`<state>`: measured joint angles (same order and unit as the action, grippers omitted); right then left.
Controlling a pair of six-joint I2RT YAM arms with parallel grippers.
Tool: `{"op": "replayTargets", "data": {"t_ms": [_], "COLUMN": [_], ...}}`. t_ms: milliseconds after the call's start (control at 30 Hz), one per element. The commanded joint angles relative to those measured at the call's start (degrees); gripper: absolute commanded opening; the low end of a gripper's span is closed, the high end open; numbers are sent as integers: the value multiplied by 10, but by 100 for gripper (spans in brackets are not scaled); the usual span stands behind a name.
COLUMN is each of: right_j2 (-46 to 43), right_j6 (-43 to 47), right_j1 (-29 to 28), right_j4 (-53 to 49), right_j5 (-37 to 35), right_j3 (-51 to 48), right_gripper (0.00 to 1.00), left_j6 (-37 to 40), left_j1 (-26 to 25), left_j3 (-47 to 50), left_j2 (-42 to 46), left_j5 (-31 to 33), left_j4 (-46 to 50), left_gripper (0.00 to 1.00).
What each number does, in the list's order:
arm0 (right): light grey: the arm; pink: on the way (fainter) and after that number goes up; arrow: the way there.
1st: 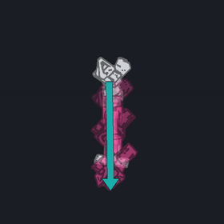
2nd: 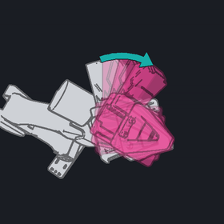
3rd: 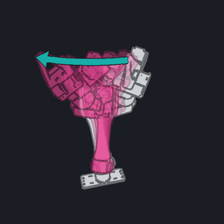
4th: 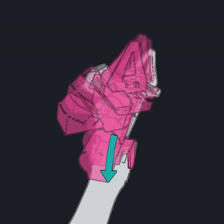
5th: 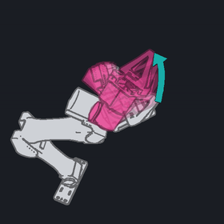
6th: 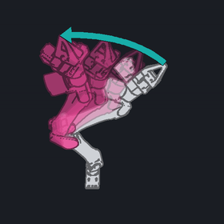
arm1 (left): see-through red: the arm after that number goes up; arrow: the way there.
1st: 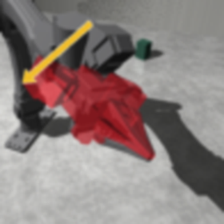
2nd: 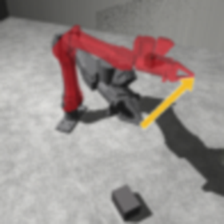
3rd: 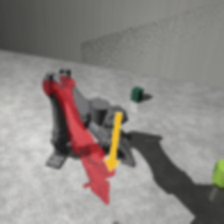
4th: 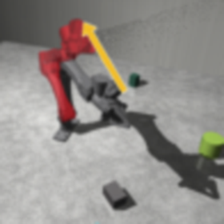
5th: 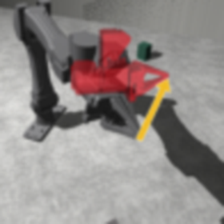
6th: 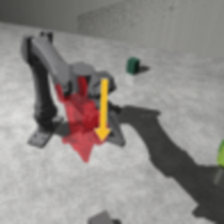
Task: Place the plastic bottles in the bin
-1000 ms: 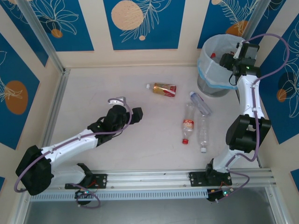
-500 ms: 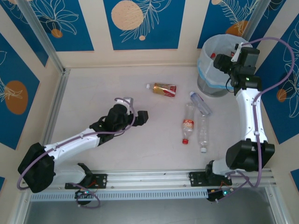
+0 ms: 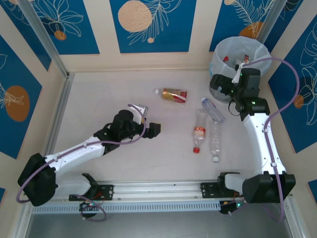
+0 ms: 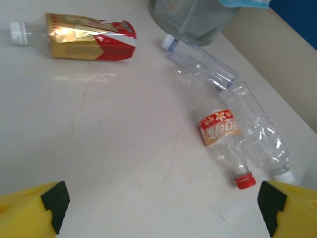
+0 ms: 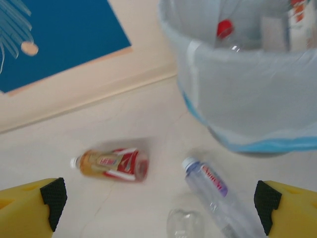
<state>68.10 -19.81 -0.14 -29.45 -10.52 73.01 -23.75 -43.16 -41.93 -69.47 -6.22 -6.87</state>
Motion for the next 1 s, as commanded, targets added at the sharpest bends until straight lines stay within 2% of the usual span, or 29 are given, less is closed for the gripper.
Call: {"op": "replayTargets", "data": {"t_ms": [0, 233, 400, 567, 667, 833, 967], "right_j2": [-23, -40, -30, -11, -5, -10, -23], "right_j6": [-25, -99, -120, -129, -129, -156, -194], "right_j1": [-30, -86, -129, -165, -185, -214, -228], "right_j4": [-39, -69, -106, -147, -173, -180, -162], "right_j5": [-21, -16, -7, -8, -31, -29, -26], "right_j3": [-34, -121, -171, -203, -209, -240, -284], "right_gripper": [100, 99, 99, 99, 100, 99, 100], "left_j6": [47, 80, 141, 177, 173, 158, 133], "left_j1": [6, 6, 6, 6, 5, 0, -17], "left_j3": [-18, -27, -38, -47, -46, -64, -68], "left_j2": [16, 19, 33, 30, 21, -16, -44], "left_j5": [-68, -140, -186, -171, -164, -118, -85], "left_j4": [-12, 9, 53, 106, 109, 130, 96], "left_gripper": [99, 99, 99, 99, 99, 99, 99]}}
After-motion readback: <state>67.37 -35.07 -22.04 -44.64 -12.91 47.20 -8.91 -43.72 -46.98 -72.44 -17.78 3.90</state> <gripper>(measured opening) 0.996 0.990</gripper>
